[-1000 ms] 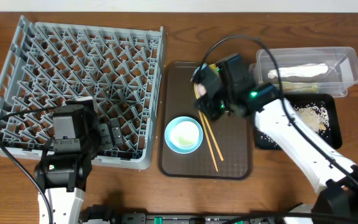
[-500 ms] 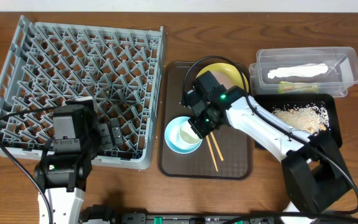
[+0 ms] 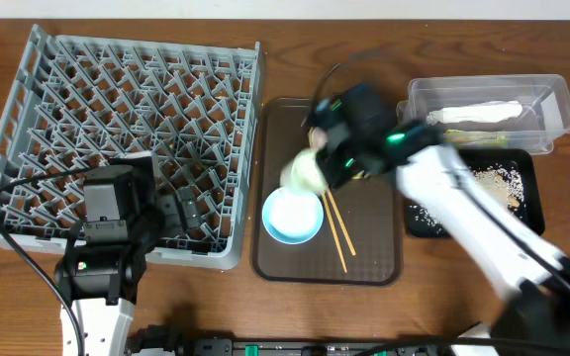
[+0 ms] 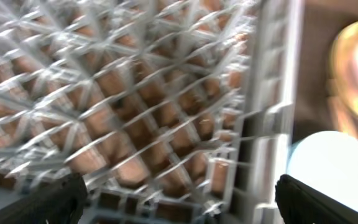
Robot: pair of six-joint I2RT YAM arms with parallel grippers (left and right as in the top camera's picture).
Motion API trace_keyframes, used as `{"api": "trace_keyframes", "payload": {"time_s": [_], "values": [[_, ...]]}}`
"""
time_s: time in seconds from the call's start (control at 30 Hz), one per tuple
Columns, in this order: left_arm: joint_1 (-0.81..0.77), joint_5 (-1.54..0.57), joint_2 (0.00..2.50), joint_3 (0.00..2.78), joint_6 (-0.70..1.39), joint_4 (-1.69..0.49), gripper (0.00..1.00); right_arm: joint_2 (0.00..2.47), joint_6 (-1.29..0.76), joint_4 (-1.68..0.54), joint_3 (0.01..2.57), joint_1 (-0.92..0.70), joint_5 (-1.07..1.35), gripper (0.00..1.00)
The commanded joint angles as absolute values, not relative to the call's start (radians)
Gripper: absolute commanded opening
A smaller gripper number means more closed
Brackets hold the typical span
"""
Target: Sort waste into correct bins and load items into the dishwasher
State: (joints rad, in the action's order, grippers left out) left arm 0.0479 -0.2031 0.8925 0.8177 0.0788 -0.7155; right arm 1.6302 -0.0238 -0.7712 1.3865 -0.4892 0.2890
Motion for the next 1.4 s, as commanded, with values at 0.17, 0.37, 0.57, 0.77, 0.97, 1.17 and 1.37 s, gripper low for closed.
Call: {"api": "trace_keyframes", "payload": {"time_s": [0.17,0.37,0.57,0.77,0.97,1.17,1.37], "values": [[0.049,-0.759,0.931,0.836,0.087,-0.457,1.00,1.564,-0.262,-0.616,1.412,-0.274,0.627,0.01],[0.049,-1.112,0.993,0.836,0.092,-0.194,1.00,1.573,-0.262,-0.549,1.412,-0.268,0.971,0.01],[0.049,-1.277,1.031,0.836,0.145,-0.028,1.00,1.573,-0.281,-0.453,1.412,-0.331,1.161,0.01],[0.033,-1.312,1.031,0.836,0.216,0.074,1.00,1.573,-0.302,-0.432,1.412,-0.396,1.183,0.01],[-0.015,-1.336,1.032,0.836,0.216,0.146,1.00,1.573,-0.322,-0.397,1.412,-0.461,1.187,0.01],[-0.031,-1.336,1.032,0.836,0.216,0.167,0.98,1.573,-0.321,-0.397,1.412,-0.485,1.186,0.01],[-0.031,-1.336,1.032,0.836,0.216,0.167,0.95,1.573,-0.321,-0.397,1.412,-0.467,1.180,0.01]]}}
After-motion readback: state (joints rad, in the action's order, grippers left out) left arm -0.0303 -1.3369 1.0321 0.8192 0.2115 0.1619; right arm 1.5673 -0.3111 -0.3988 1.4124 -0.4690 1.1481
